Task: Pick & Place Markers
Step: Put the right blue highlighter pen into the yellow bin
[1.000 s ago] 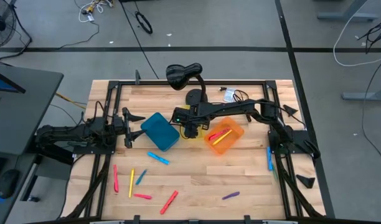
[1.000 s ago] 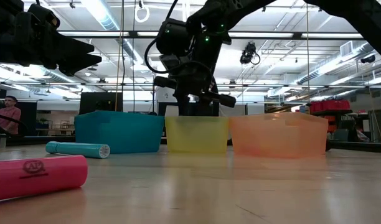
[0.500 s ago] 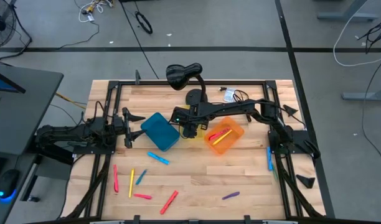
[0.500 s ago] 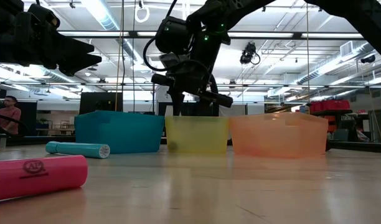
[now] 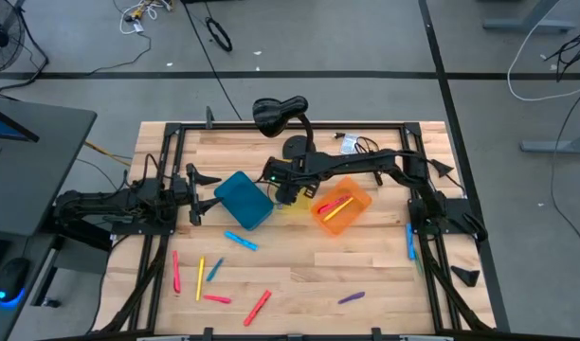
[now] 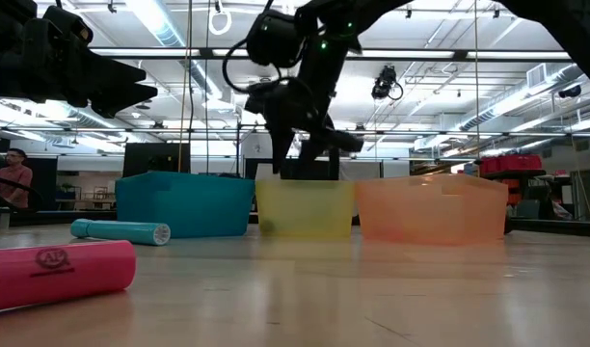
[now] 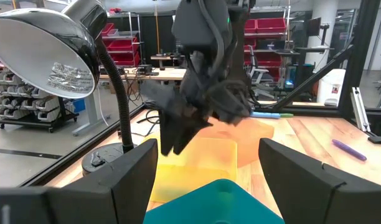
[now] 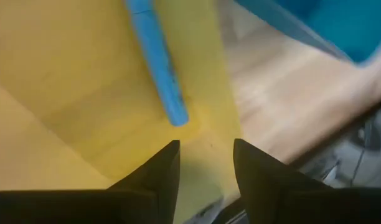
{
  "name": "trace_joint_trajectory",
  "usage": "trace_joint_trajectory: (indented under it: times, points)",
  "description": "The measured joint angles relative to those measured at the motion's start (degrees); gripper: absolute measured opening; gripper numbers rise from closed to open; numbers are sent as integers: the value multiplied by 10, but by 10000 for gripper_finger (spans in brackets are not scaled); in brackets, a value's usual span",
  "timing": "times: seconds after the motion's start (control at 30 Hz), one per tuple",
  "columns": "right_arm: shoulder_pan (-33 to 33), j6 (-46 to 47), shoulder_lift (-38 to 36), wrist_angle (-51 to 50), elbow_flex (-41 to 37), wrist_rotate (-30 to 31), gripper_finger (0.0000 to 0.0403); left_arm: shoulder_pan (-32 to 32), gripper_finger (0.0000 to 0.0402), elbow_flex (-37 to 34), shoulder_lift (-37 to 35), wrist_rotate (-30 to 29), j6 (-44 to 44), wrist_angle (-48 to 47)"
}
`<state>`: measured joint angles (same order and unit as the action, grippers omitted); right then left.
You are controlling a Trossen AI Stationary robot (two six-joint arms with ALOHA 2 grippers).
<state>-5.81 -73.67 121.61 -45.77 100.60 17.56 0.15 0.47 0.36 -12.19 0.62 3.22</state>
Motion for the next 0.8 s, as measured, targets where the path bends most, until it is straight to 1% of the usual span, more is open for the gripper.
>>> trace_joint_trajectory:
  times: [0.1, 0.23, 0.47, 0.8]
  points:
    - [0, 83, -17, -2, 0, 0, 150, 0, 286, 0, 0, 0, 0, 0]
    - [0, 224, -34, -10, 0, 0, 150, 0, 286, 0, 0, 0, 0, 0]
    - [3, 451, -57, -77, 0, 0, 150, 0, 286, 0, 0, 0, 0, 0]
    - [8, 749, -107, -170, 0, -1, 150, 0, 286, 0, 0, 0, 0, 0]
